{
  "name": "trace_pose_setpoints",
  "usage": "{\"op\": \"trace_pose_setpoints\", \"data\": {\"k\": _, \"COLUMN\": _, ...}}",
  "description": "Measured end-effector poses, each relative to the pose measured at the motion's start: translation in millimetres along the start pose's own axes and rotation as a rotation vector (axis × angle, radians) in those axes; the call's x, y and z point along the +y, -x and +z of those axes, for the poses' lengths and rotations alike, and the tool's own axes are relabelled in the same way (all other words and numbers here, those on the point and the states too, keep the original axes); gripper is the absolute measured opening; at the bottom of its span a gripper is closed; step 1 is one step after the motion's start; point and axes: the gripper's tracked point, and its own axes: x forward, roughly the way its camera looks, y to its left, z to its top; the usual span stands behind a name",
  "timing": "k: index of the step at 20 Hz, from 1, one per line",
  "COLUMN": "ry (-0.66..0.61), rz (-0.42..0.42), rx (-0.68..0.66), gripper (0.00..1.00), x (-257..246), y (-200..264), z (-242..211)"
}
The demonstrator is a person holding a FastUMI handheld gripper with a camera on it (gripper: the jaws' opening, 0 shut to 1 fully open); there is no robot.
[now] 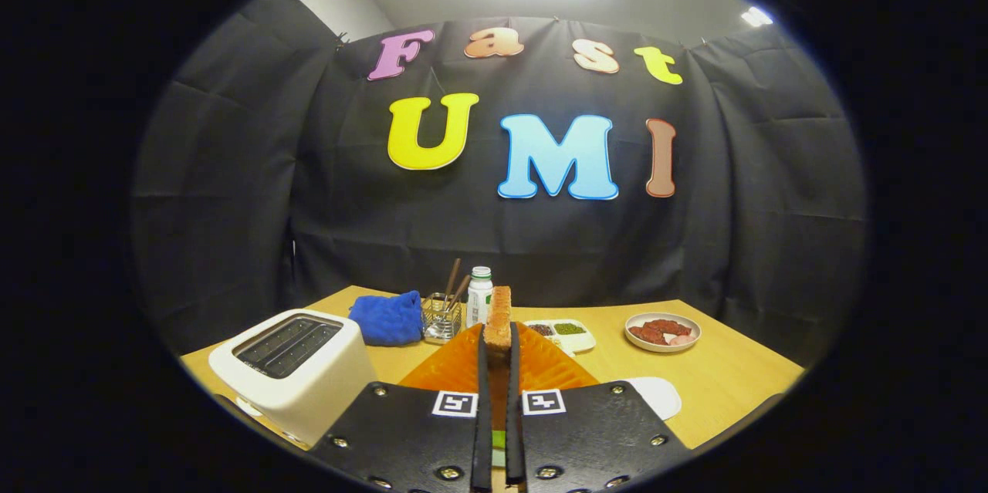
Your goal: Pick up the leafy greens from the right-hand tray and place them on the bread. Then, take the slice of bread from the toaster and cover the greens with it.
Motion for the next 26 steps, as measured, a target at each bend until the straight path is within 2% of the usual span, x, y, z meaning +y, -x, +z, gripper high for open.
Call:
{"op": "trace_pose_setpoints", "data": {"k": 5, "ry": -0.032, "rz": 0.032, "rx": 0.023, "gripper": 0.07, "x": -14, "y": -1, "z": -28}}
{"op": "trace_pose_setpoints", "data": {"k": 9, "ry": -0.108, "rz": 0.119, "rx": 0.046, "gripper": 0.07, "x": -16, "y": -3, "z": -45}}
{"op": "trace_pose_setpoints", "data": {"k": 15, "ry": -0.121, "rz": 0.123, "rx": 0.061, "gripper": 0.07, "x": -31, "y": -12, "z": -60}}
{"op": "trace_pose_setpoints", "data": {"k": 26, "ry": -0.128, "rz": 0.214, "rx": 0.074, "gripper": 0.07, "x": 11, "y": -17, "z": -71}}
